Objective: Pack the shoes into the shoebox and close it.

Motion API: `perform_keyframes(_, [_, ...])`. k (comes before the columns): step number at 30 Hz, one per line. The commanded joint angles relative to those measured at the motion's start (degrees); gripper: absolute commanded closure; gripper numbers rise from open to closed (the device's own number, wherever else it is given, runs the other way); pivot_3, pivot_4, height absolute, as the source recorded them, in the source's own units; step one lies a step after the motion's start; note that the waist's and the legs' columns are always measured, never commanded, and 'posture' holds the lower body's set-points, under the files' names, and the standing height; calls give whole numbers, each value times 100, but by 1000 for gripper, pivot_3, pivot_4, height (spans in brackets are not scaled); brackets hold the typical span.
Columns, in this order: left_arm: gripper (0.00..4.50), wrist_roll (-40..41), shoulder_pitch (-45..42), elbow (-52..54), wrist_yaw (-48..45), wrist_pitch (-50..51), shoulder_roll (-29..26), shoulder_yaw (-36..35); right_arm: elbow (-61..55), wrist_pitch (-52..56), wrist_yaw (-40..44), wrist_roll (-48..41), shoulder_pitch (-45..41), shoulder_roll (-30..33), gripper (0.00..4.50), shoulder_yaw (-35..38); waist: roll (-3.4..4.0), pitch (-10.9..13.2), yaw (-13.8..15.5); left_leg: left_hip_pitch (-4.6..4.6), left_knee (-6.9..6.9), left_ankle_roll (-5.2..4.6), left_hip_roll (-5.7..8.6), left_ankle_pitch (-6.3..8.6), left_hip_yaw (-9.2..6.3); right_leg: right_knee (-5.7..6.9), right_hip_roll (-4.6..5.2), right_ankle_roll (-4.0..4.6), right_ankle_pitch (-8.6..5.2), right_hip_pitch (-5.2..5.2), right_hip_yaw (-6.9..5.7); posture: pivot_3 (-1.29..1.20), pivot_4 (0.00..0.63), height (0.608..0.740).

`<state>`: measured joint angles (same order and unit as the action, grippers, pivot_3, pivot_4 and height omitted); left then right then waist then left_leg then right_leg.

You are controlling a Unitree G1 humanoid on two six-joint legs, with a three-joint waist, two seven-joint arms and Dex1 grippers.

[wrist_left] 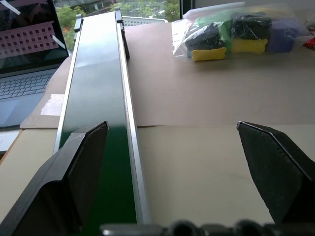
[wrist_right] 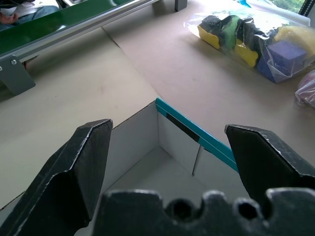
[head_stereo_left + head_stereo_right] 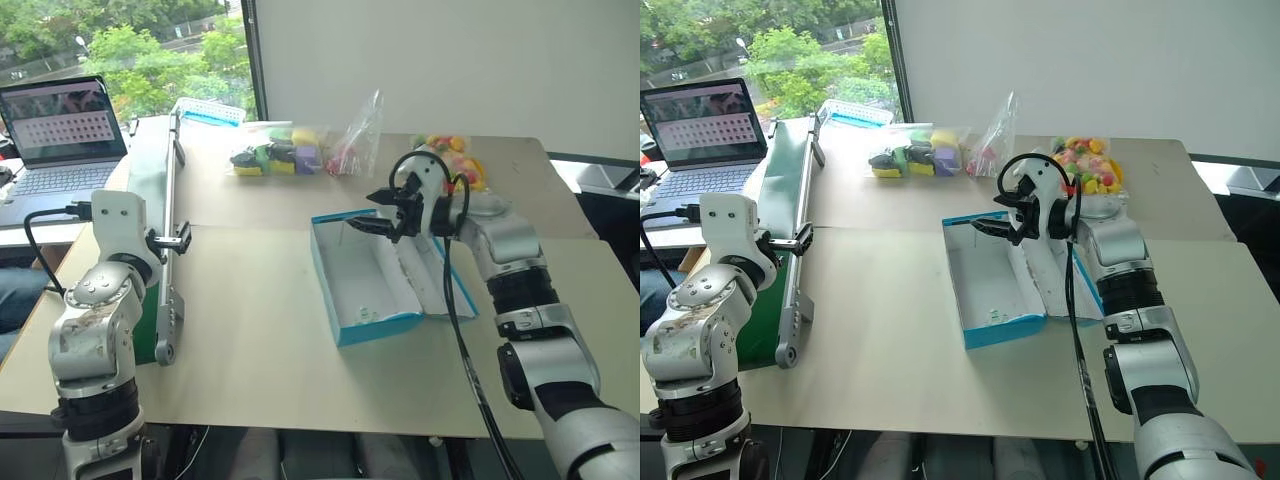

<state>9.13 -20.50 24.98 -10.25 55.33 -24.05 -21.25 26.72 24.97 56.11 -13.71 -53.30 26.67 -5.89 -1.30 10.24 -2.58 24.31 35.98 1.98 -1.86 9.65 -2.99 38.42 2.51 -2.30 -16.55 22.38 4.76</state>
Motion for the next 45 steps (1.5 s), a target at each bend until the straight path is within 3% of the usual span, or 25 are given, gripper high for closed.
perform_keyframes(1, [0, 59, -171, -31, 61, -211, 89, 45, -41, -246, -1, 97, -166, 135, 108, 107, 0, 0, 3, 0, 0, 0, 0, 0, 0, 0, 0, 0, 0, 0, 0, 0, 150, 740])
perform_keyframes(4, [0, 319, -186, -245, -297, -356, 160, 226, -111, -456, -78, 368, 15, 275, 108, 3, 0, 0, 34, 2, 1, 0, 2, 0, -1, -2, 1, 0, 0, -1, -3, 0, 150, 740])
perform_keyframes(10, [0, 523, 140, -246, -939, -209, -336, 603, -237, -347, -130, 404, 218, 283, 108, 60, 0, 0, -20, 2, -6, 0, -1, 0, 0, -11, 0, 0, 0, 0, -2, 0, 150, 740])
perform_keyframes(16, [0, 645, 317, -208, -902, -298, -386, 503, -293, -413, -237, 330, 221, 254, 108, 205, 0, 0, -21, -1, -4, 0, -1, 0, 1, -7, 0, 0, 0, -1, 1, 0, 150, 740])
perform_keyframes(24, [0, 387, -32, -592, -104, -487, 36, 527, -273, -505, -393, 404, 180, 149, 108, 135, -1, 0, 8, 1, -3, 0, 0, 0, 0, -12, 1, 0, 0, -3, 0, 0, 150, 740])
perform_keyframes(31, [0, 138, -202, -1114, 269, -827, 30, 496, -243, -490, -545, 407, 62, -151, 108, 78, -1, 0, -15, 0, -5, 0, -1, 0, 1, -11, 0, 1, 0, -1, 1, 0, 150, 740])
perform_keyframes(45, [0, -196, -656, -2075, 983, -1490, -14, 209, -960, -165, 190, 179, 369, -402, 108, -280, -1, 0, 18, 3, -4, 0, 1, 0, -3, -10, 2, 1, 1, -1, -5, 0, 150, 740])
